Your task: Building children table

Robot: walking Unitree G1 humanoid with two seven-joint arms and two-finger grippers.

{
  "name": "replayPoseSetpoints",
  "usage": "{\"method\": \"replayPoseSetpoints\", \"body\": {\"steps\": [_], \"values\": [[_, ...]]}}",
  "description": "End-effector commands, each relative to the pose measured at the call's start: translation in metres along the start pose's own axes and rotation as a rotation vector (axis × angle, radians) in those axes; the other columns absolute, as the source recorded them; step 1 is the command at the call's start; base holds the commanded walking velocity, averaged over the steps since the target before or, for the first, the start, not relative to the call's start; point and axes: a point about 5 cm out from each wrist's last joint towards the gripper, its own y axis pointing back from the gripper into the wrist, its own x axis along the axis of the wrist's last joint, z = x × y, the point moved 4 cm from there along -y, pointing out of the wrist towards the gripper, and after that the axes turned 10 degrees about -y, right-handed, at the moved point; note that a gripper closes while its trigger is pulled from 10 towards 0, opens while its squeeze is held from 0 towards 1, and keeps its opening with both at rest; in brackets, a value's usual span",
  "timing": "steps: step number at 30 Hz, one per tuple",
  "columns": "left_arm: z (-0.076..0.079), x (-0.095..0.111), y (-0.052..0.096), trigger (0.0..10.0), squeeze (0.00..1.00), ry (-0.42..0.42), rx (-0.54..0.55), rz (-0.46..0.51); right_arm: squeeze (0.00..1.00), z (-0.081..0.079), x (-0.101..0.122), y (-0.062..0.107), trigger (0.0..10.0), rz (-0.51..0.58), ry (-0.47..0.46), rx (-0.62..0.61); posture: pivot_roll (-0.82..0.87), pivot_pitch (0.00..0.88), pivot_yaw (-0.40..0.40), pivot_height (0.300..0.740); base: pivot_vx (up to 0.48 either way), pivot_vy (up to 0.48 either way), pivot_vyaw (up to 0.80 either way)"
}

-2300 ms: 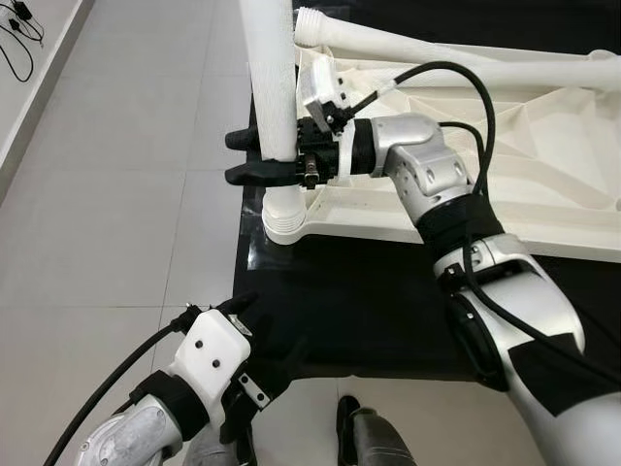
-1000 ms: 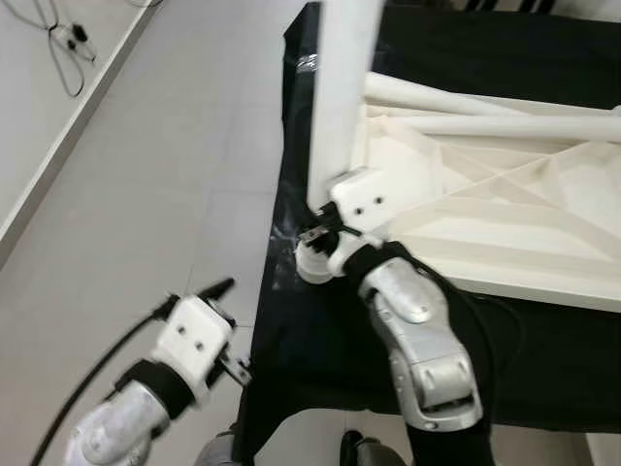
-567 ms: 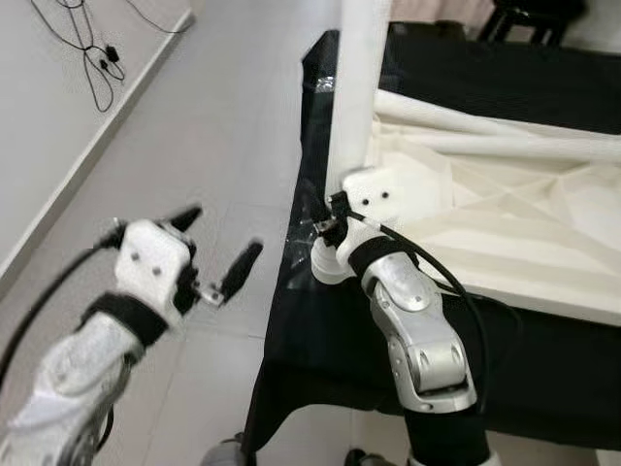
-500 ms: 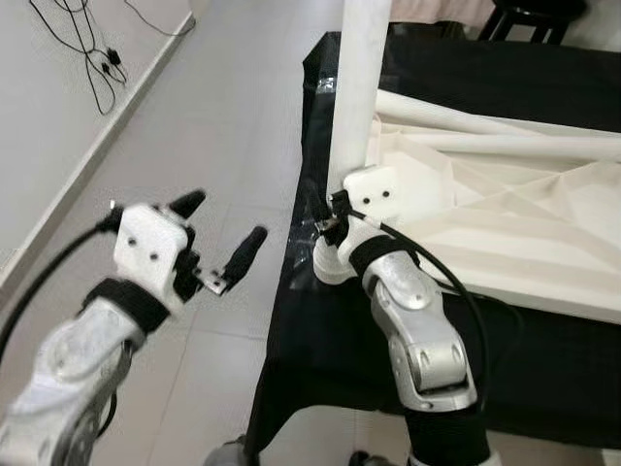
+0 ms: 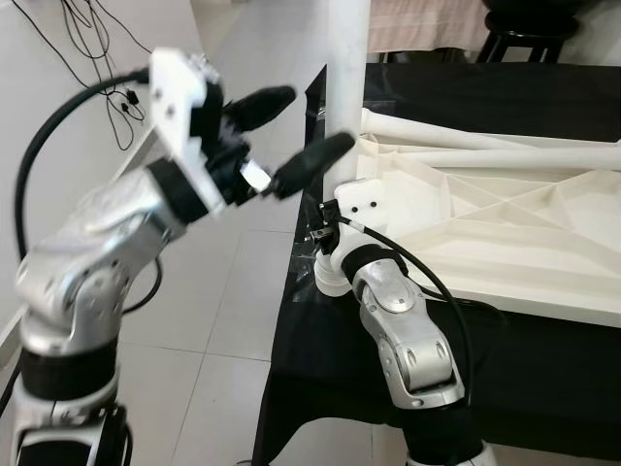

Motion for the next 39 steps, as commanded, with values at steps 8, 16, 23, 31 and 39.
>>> {"method": "replayPoseSetpoints", "body": {"steps": [8, 16, 23, 31, 39], "values": [[-0.013, -0.03, -0.024, 10.0, 0.0, 0.074, -0.015, -0.159, 0.0, -0.015, -0.038, 0.002, 10.0, -0.156, -0.128, -0.019, 0.06, 0.166, 0.075, 0.74, 0.0, 0.0, 0.0], [-0.001, -0.041, -0.038, 10.0, 0.0, 0.123, -0.165, -0.24, 0.0, -0.021, -0.036, 0.002, 10.0, -0.147, -0.138, -0.005, 0.06, 0.171, 0.086, 0.74, 0.0, 0.0, 0.0], [0.002, -0.04, -0.046, 8.6, 0.0, 0.084, -0.23, -0.261, 0.0, -0.023, -0.035, 0.001, 10.0, -0.144, -0.14, 0.002, 0.06, 0.171, 0.087, 0.74, 0.0, 0.0, 0.0], [0.003, -0.028, -0.056, 0.0, 0.0, -0.045, -0.237, -0.231, 0.0, -0.024, -0.034, -0.001, 10.0, -0.14, -0.138, 0.01, 0.06, 0.17, 0.087, 0.74, 0.0, 0.0, 0.0], [0.01, -0.03, -0.056, 0.0, 0.0, -0.061, -0.257, -0.23, 1.0, -0.017, -0.015, -0.01, 10.0, -0.054, -0.116, 0.117, 0.06, 0.167, 0.089, 0.74, 0.0, 0.0, 0.0]]}}
